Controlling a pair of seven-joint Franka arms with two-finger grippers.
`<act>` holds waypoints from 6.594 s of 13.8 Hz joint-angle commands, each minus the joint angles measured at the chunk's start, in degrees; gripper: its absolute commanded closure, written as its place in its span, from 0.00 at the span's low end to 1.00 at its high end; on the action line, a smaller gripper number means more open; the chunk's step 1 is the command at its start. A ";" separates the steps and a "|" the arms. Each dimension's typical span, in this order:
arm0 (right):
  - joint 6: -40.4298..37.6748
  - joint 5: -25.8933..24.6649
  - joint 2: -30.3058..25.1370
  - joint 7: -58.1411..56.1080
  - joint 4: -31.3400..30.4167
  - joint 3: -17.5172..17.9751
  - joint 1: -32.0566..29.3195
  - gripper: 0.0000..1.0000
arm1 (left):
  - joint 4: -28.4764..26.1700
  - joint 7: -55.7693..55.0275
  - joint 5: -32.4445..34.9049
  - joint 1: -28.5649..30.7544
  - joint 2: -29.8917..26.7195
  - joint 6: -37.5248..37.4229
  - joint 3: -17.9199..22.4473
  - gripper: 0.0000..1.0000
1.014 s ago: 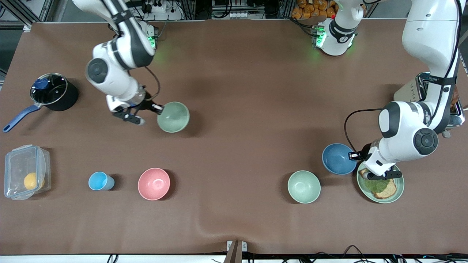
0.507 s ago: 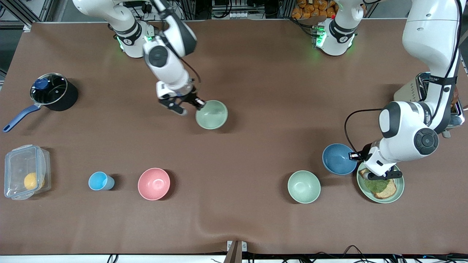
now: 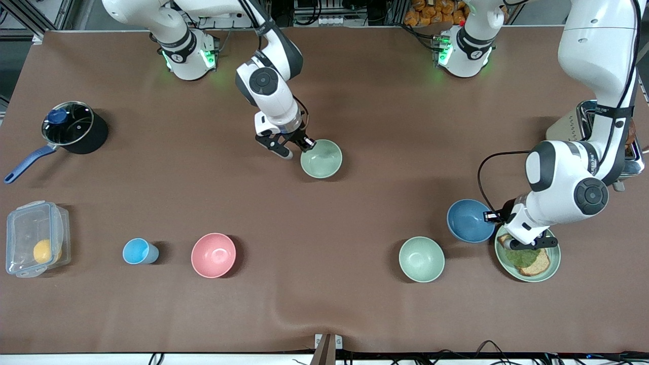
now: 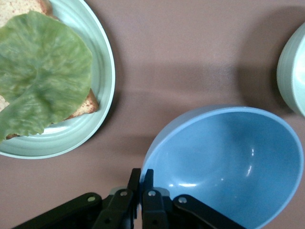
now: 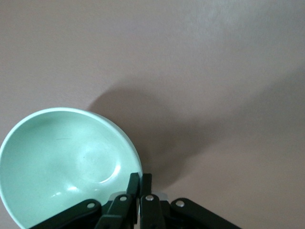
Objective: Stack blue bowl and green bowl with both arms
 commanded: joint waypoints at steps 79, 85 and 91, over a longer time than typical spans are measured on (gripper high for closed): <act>-62.23 -10.64 -15.96 -33.51 25.65 2.32 -49.30 0.00 | 18.30 -6.53 10.75 7.99 -21.86 -41.69 -21.00 0.00; -62.41 -14.63 -21.86 -49.74 27.77 7.12 -53.35 0.00 | 10.49 -5.04 3.87 -10.30 -29.76 -39.33 3.37 0.00; -61.00 -14.01 -21.86 -69.30 32.17 0.26 -53.53 0.00 | 7.84 1.19 4.22 -11.36 -33.47 -38.28 5.48 0.00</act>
